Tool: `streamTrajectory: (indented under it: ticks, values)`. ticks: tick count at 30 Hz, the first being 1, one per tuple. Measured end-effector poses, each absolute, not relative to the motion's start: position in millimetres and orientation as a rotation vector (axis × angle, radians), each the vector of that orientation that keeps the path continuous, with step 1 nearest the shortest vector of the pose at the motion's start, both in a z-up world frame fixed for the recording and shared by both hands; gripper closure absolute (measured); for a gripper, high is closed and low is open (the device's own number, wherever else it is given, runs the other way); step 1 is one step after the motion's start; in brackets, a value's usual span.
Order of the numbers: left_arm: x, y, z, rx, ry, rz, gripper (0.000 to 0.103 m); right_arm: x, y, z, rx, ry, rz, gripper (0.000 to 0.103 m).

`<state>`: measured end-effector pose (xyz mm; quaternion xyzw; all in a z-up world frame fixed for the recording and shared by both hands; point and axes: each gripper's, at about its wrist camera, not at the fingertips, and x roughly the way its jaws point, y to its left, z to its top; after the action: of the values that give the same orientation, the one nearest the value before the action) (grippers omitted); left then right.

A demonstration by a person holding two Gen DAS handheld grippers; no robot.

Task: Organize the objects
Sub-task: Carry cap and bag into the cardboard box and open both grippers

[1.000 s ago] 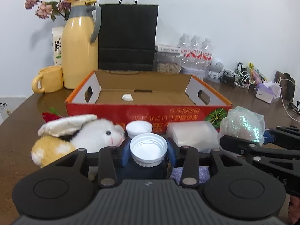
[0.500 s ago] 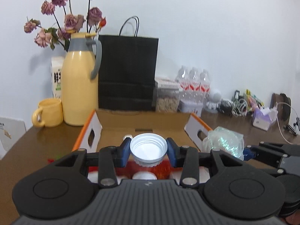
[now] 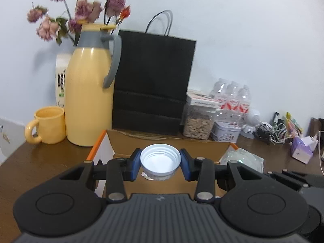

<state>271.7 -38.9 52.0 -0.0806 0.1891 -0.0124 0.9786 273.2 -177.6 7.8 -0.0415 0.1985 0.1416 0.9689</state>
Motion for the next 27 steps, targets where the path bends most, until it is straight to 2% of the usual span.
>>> streamTrajectory:
  ticks: [12, 14, 15, 16, 17, 18, 19, 20, 21, 22, 27]
  values:
    - [284, -42, 32, -0.107, 0.439, -0.017, 0.062, 293, -180, -17, -0.066, 0.470, 0.258, 0.065]
    - [284, -43, 32, -0.105, 0.435, -0.013, 0.062, 292, -182, -17, -0.060, 0.471, 0.256, 0.063]
    - [283, -43, 32, -0.104, 0.431, -0.010, 0.062, 291, -183, -17, -0.059, 0.471, 0.255, 0.059]
    - [282, -43, 32, -0.104, 0.426, -0.005, 0.056, 290, -184, -17, -0.057, 0.474, 0.257, 0.054]
    - [281, -43, 33, -0.105, 0.422, 0.000, 0.041, 289, -185, -16, -0.052, 0.472, 0.255, 0.051]
    - [280, -43, 33, -0.106, 0.415, 0.006, 0.031, 288, -186, -16, -0.049, 0.471, 0.251, 0.043]
    - [278, -44, 34, -0.105, 0.402, 0.014, 0.012, 287, -187, -15, -0.048, 0.472, 0.244, 0.032]
    - [276, -44, 35, -0.101, 0.388, 0.022, 0.001, 286, -188, -14, -0.047, 0.468, 0.241, 0.025]
    - [274, -45, 36, -0.097, 0.371, 0.031, 0.000, 285, -188, -14, -0.044, 0.464, 0.243, 0.012]
    - [273, -45, 37, -0.097, 0.362, 0.036, 0.000, 285, -188, -15, -0.042, 0.464, 0.248, 0.005]
    - [274, -44, 37, -0.105, 0.371, 0.045, 0.000, 280, -186, -12, -0.050, 0.456, 0.262, 0.000]
